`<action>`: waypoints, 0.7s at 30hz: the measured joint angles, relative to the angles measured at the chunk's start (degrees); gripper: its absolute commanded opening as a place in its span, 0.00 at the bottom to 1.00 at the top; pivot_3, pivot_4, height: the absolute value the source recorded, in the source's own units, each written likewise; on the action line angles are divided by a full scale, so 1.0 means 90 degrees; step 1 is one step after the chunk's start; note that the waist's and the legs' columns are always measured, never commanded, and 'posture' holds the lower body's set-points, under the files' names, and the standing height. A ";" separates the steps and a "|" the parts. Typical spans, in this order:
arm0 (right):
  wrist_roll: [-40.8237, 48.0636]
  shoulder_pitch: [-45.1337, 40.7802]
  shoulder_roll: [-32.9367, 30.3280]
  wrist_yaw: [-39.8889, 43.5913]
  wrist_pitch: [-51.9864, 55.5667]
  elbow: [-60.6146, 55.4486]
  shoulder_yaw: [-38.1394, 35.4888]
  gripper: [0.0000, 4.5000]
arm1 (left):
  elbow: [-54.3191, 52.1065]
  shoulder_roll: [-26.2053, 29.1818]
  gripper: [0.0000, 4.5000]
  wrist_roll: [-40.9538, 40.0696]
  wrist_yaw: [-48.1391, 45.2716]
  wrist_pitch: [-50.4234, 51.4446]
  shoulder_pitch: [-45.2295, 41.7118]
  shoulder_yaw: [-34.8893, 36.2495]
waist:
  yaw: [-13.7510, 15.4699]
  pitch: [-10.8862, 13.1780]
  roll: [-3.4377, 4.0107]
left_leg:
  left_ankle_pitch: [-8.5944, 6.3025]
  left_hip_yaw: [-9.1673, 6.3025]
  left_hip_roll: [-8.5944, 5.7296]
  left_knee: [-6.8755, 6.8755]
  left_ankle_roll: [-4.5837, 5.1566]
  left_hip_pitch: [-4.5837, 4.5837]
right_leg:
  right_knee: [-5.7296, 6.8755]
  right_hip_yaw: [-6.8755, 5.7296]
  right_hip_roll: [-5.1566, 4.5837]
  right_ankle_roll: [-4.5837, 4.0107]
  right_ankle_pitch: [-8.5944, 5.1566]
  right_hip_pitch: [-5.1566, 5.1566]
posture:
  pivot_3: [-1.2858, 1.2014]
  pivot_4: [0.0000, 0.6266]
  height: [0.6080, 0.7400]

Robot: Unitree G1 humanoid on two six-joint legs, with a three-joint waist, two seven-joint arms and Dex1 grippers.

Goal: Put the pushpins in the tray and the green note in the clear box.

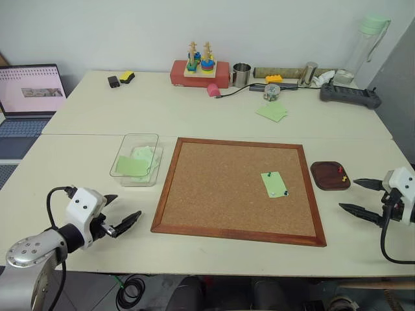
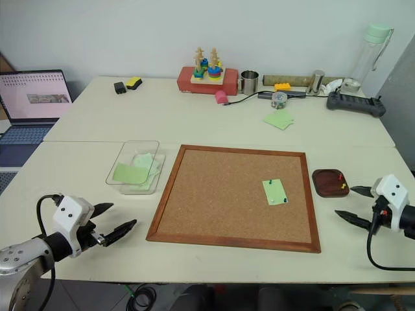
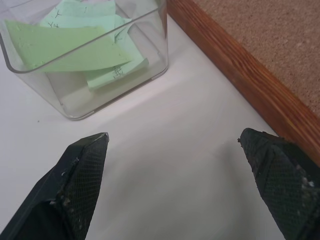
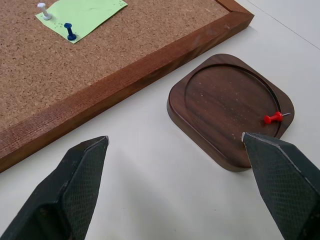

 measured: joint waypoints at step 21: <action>-0.0131 0.0186 0.0009 -0.0019 -0.0192 0.0013 0.0017 1.00 | 0.0071 0.0134 0.99 -0.0100 -0.0450 -0.0091 -0.0015 -0.0060 | -0.0002 0.0000 0.0000 | 0.0000 0.0001 -0.0001 0.0003 0.0000 0.0001 | 0.0004 0.0001 0.0000 0.0000 0.0000 0.0000 | 0.52 0.24 1.00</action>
